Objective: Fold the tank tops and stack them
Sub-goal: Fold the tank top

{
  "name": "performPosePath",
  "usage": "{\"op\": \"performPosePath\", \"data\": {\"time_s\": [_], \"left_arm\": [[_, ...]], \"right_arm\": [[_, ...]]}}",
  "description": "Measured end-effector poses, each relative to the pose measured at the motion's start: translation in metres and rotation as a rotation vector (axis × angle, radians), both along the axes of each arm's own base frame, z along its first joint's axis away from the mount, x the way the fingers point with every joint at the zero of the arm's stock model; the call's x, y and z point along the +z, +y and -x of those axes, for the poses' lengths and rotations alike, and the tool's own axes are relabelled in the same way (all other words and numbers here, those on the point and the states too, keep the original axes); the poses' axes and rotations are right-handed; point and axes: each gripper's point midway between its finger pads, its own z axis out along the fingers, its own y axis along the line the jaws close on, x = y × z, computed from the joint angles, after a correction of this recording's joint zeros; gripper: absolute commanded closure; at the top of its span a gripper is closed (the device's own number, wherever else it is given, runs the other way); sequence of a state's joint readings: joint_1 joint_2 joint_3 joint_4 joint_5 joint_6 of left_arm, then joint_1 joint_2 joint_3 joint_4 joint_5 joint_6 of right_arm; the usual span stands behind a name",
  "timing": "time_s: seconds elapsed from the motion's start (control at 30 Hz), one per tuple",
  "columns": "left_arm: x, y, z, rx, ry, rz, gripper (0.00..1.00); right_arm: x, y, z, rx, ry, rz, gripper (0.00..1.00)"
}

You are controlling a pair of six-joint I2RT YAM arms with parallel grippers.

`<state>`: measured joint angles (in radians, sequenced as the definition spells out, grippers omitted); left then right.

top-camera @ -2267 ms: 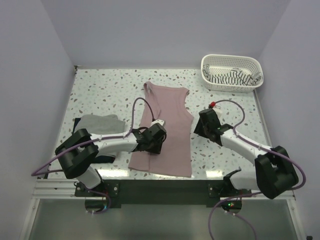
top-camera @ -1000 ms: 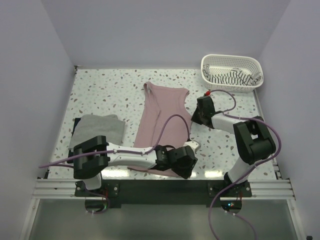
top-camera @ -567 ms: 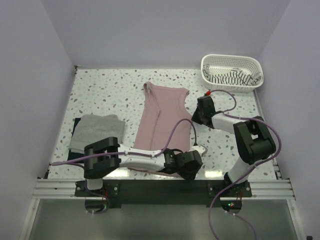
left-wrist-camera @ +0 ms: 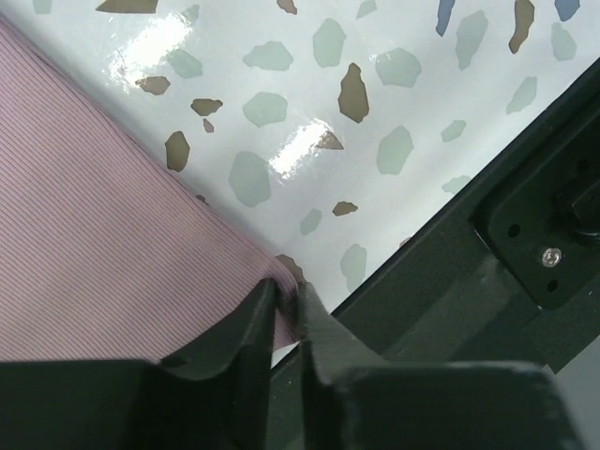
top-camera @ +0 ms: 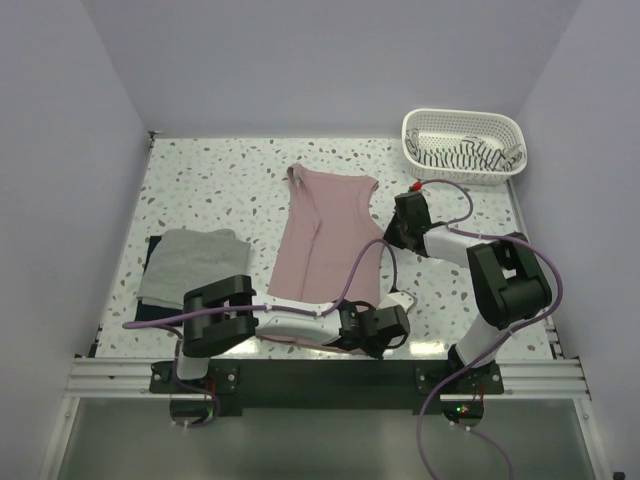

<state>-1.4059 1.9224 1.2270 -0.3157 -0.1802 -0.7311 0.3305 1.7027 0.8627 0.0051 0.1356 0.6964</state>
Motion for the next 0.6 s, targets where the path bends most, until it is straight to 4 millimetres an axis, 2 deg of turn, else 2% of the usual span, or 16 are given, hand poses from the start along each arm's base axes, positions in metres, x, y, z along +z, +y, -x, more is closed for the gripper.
{"op": "performPosePath", "data": {"time_s": [0.13, 0.27, 0.4, 0.6], "left_arm": [[0.0, 0.001, 0.0, 0.0, -0.007, -0.004, 1.0], [0.002, -0.001, 0.001, -0.01, -0.014, -0.001, 1.0], [0.007, -0.006, 0.003, -0.02, -0.014, 0.022, 1.0], [0.038, -0.012, 0.006, -0.034, -0.012, 0.117, 1.0]], "right_arm": [[0.0, -0.002, 0.0, -0.005, 0.0, 0.002, 1.0], [0.0, -0.008, -0.002, -0.021, 0.0, 0.002, 1.0], [0.001, -0.024, -0.004, -0.061, 0.008, 0.008, 1.0], [0.01, -0.044, -0.001, -0.103, 0.009, 0.039, 1.0]]}}
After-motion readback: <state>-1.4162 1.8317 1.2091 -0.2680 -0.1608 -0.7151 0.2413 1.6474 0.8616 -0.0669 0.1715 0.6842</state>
